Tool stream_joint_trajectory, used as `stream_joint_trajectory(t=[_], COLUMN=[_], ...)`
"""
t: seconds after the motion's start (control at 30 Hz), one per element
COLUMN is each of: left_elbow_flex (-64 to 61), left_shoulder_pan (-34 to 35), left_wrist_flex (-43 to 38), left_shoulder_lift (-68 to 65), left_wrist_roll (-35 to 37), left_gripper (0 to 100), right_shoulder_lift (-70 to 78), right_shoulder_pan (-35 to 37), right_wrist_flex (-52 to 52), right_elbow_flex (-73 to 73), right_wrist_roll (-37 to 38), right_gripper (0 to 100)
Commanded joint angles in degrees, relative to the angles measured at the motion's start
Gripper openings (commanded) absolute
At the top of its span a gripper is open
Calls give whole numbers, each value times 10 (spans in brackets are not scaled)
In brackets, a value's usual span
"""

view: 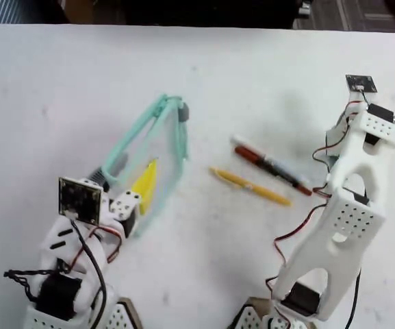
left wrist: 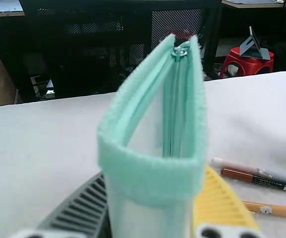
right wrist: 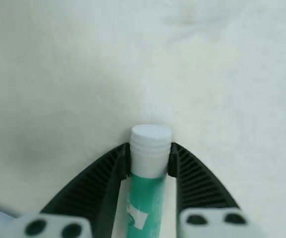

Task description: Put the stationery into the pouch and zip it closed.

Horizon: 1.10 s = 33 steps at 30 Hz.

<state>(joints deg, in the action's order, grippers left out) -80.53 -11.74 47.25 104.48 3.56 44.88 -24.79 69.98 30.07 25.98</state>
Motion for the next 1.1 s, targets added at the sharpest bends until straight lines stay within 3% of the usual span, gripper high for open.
stream_joint_trajectory(t=[0.0,0.3,1.07], left_elbow_flex=[4,4,5], left_shoulder_pan=[1,1,1], left_wrist_flex=[-18,-18,-18], left_shoulder_lift=[4,4,4], left_wrist_roll=[4,4,4], left_gripper=[199,199,199], right_shoulder_lift=[-7,-26,-192], right_shoulder_pan=[0,-1,13], right_wrist_flex=[3,7,131], right_elbow_flex=[19,19,19], right_wrist_roll=[-3,-4,-5], right_gripper=[63,13,16])
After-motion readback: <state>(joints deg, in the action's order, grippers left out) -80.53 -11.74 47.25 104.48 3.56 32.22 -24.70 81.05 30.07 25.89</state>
